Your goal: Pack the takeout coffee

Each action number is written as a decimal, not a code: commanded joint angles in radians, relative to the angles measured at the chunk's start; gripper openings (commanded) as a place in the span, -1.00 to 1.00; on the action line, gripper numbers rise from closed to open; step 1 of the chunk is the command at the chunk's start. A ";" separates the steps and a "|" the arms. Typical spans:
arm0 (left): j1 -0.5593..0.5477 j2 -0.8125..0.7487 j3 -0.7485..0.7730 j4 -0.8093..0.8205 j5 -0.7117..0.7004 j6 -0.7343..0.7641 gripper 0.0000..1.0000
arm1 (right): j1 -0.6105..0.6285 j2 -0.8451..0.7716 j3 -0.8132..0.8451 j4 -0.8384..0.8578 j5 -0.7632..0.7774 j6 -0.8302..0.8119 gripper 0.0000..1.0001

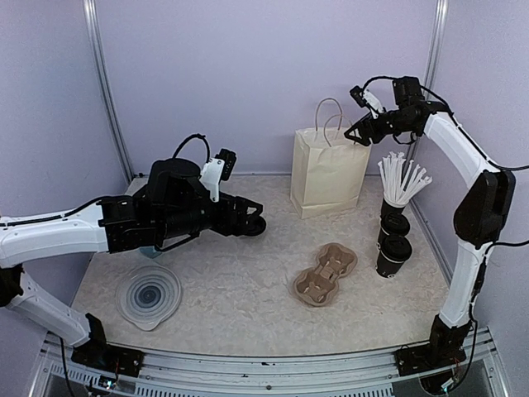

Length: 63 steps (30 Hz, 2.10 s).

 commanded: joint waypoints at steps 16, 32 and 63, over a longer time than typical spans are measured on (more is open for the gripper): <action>-0.009 -0.075 -0.077 -0.013 -0.071 -0.040 0.51 | 0.077 0.049 -0.008 0.099 -0.237 0.003 -1.00; 0.043 -0.132 -0.084 -0.035 -0.118 -0.042 0.51 | 0.218 -0.158 -0.284 -0.041 -0.357 -0.270 -1.00; 0.199 0.188 0.448 -0.236 0.334 0.277 0.57 | 0.471 -0.363 -0.440 -0.490 -0.367 -0.591 -1.00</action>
